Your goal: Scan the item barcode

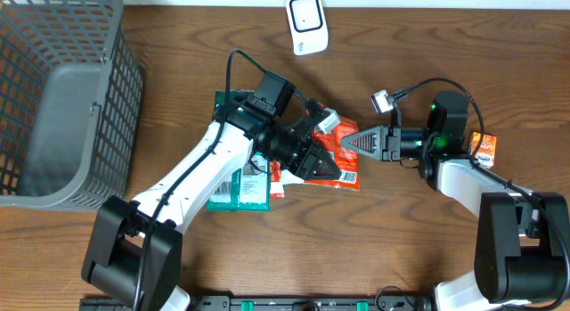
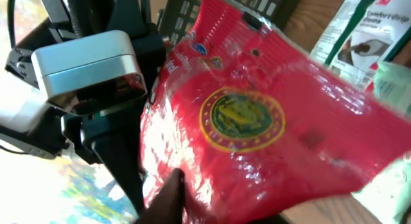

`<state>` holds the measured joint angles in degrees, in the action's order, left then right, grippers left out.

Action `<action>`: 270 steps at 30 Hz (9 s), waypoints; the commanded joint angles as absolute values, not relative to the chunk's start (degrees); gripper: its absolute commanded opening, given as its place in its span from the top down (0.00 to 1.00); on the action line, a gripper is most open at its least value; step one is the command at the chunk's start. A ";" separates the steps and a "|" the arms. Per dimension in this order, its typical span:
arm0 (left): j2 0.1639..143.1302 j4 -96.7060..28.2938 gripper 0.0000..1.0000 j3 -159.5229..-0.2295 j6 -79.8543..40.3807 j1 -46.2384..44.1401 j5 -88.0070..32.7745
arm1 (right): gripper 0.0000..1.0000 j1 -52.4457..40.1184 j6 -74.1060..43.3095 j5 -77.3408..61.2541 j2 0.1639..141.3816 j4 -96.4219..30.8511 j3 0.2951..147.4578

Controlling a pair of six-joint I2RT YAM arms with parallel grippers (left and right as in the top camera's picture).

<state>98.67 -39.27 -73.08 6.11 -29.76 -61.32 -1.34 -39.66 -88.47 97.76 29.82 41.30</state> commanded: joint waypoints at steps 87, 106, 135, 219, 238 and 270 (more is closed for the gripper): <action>85.84 -42.85 0.16 -72.99 -18.55 -4.78 -4.95 | 0.99 -29.10 38.00 41.58 133.45 -15.22 131.15; 85.84 -42.83 0.16 -72.99 -18.55 -4.78 -4.95 | 0.99 -32.84 58.57 42.63 157.62 20.18 131.15; 85.84 -42.85 0.16 -72.99 -18.55 -4.78 -4.95 | 0.99 -31.73 28.27 41.58 157.62 14.74 131.15; 85.84 -42.83 0.16 -72.99 -18.55 -4.78 -4.95 | 0.01 11.27 0.99 7.62 117.86 -50.70 92.99; 85.84 -42.85 0.16 -72.99 -18.55 -4.78 -4.95 | 0.60 4.10 0.54 -16.10 117.89 -52.01 92.49; 85.84 -42.85 0.16 -72.99 -18.55 -4.78 -4.95 | 0.99 1.52 -3.11 26.06 117.86 -25.74 74.59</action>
